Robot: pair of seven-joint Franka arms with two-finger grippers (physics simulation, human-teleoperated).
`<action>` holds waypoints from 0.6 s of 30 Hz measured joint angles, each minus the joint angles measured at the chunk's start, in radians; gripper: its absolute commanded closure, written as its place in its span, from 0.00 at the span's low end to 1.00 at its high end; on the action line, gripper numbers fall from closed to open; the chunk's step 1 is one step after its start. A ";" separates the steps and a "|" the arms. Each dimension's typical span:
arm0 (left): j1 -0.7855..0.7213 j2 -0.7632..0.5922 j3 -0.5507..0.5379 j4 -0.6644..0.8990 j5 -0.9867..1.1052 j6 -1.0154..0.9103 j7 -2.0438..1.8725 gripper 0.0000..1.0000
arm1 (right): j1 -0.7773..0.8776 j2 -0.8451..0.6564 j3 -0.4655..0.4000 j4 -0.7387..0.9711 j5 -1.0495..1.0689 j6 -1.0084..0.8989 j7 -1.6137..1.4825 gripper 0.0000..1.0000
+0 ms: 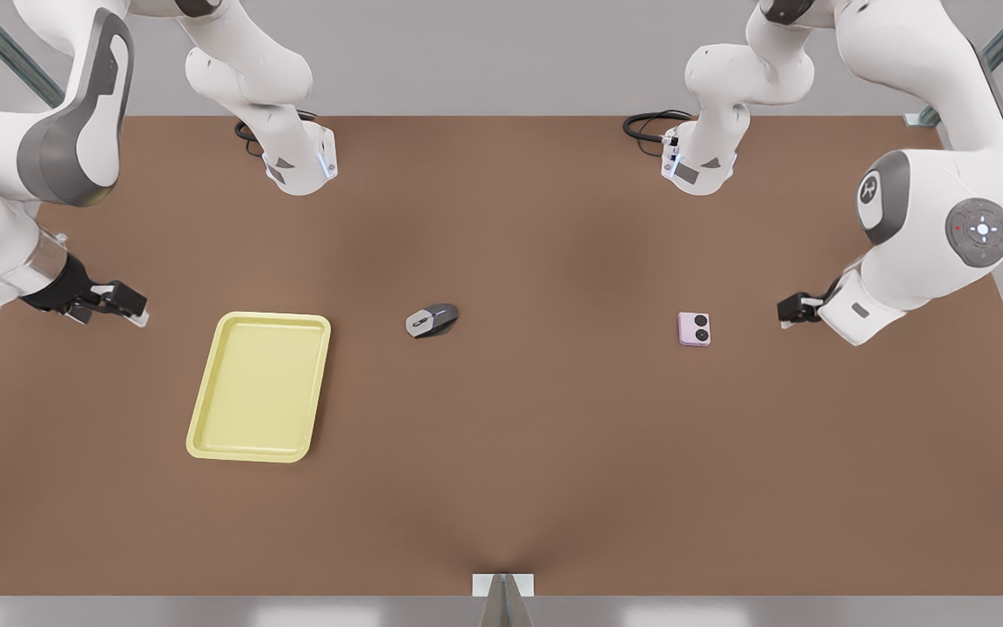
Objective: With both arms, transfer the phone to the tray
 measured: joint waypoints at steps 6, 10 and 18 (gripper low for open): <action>-0.082 0.000 -0.006 -0.249 -0.037 0.153 -0.041 0.00 | -0.005 0.000 0.000 0.000 0.000 0.019 -0.004 0.00; -0.134 -0.006 -0.008 -0.542 -0.080 0.382 -0.102 0.00 | -0.003 0.001 0.000 0.000 0.000 0.025 -0.005 0.00; -0.124 0.089 -0.002 -0.720 -0.135 0.741 -0.189 0.00 | -0.006 0.001 0.000 0.000 0.000 0.031 -0.008 0.00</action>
